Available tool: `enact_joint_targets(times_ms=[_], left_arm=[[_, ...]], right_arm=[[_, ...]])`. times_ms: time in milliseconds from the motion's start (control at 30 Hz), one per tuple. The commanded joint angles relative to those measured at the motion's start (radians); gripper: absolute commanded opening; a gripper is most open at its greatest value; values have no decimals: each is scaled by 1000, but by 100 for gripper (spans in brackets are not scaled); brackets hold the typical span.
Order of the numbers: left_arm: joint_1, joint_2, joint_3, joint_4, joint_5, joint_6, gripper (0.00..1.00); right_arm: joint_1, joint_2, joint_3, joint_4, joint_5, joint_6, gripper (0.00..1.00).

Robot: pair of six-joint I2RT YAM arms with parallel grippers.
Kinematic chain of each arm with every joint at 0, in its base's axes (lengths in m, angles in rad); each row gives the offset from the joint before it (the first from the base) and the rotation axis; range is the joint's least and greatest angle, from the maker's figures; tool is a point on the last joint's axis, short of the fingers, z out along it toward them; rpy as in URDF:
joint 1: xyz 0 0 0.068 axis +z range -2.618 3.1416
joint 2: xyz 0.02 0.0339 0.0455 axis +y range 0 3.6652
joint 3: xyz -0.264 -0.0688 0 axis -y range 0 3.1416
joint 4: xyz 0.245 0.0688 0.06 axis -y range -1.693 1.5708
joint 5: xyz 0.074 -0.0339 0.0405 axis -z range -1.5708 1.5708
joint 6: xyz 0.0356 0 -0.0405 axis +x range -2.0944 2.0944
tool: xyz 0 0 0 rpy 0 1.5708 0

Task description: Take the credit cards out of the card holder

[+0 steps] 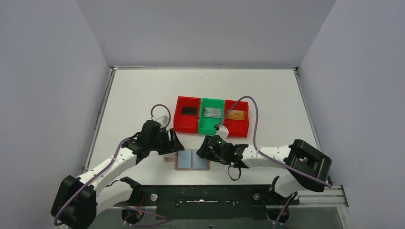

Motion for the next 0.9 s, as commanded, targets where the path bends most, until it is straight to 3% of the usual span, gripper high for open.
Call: enact_joint_targets(times_ms=[0,333,600,867], left_arm=[[-26,35,2,61,-27,-14,58],[-61,74,-9,60,-61,-18,49],[-83,116,4,39,-84,-14,40],[-109,136,-10,58,-74,-27,29]], right_arm=[[15,10,2,31,25,29,43],[32,6,53,-83,79,18,44],[36,9,54,-78,77,11,44],[38,47,89,-61,49,-24,36]])
